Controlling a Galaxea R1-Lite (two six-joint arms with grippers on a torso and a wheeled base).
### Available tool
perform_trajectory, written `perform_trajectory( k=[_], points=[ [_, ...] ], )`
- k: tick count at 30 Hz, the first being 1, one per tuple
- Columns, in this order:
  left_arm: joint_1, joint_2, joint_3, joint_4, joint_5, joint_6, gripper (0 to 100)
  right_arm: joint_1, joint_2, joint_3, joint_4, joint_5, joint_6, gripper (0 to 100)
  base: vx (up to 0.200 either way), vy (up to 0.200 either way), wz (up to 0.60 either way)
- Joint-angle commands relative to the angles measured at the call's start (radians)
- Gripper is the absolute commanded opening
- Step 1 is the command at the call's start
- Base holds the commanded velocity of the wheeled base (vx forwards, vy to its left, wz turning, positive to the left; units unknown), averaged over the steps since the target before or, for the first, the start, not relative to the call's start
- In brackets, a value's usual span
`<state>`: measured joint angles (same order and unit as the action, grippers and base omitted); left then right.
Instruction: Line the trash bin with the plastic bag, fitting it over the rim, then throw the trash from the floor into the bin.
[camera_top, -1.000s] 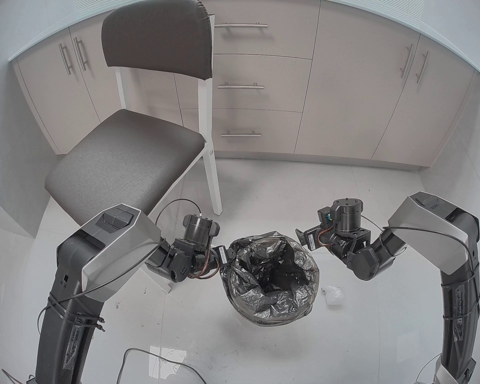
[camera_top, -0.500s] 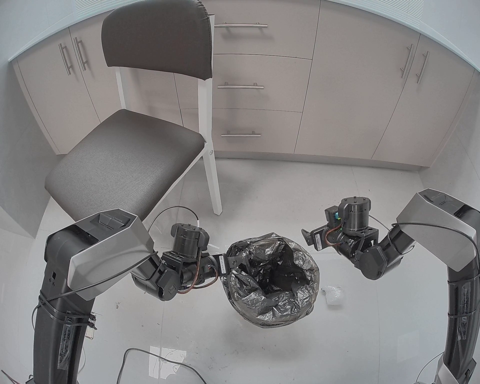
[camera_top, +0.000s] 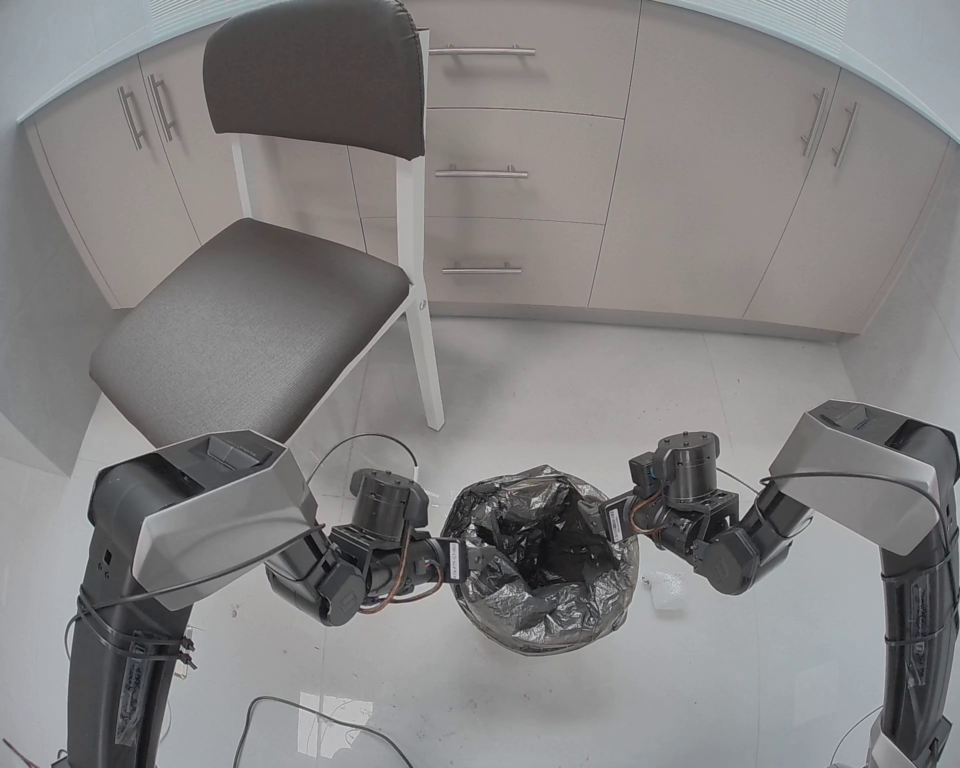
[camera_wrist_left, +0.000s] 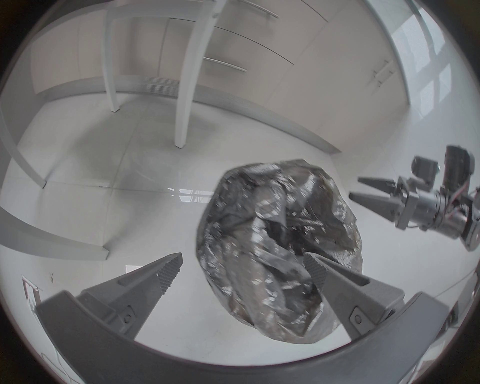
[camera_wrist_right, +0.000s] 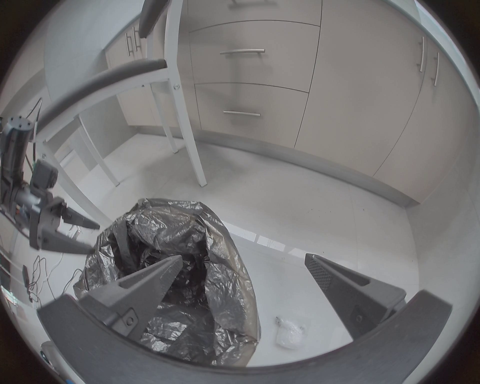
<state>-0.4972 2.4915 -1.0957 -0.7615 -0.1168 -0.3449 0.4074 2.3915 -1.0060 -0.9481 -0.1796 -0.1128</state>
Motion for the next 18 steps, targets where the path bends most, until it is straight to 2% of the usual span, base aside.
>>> perform_trajectory(
  k=[1, 5, 9, 15, 18],
  points=[
    [-0.050, 0.000, 0.027, -0.001, 0.003, 0.020, 100, -0.007, 0.028, 0.035, -0.069, 0.009, 0.005, 100, 0.000, 0.000, 0.00],
    [-0.087, 0.018, -0.006, 0.004, 0.029, 0.021, 100, -0.007, 0.057, 0.050, -0.149, 0.011, 0.005, 100, 0.000, 0.000, 0.00],
    [-0.092, 0.053, -0.058, 0.022, 0.085, 0.023, 100, -0.007, 0.067, 0.052, -0.155, 0.011, 0.013, 100, 0.000, 0.000, 0.00],
    [-0.132, 0.079, -0.085, 0.031, 0.121, 0.024, 100, -0.006, 0.067, 0.053, -0.156, 0.011, 0.025, 100, 0.000, 0.000, 0.00],
    [-0.135, 0.106, -0.135, 0.077, 0.174, 0.037, 100, -0.004, 0.066, 0.056, -0.167, 0.011, 0.027, 100, 0.000, 0.000, 0.00]
  ],
)
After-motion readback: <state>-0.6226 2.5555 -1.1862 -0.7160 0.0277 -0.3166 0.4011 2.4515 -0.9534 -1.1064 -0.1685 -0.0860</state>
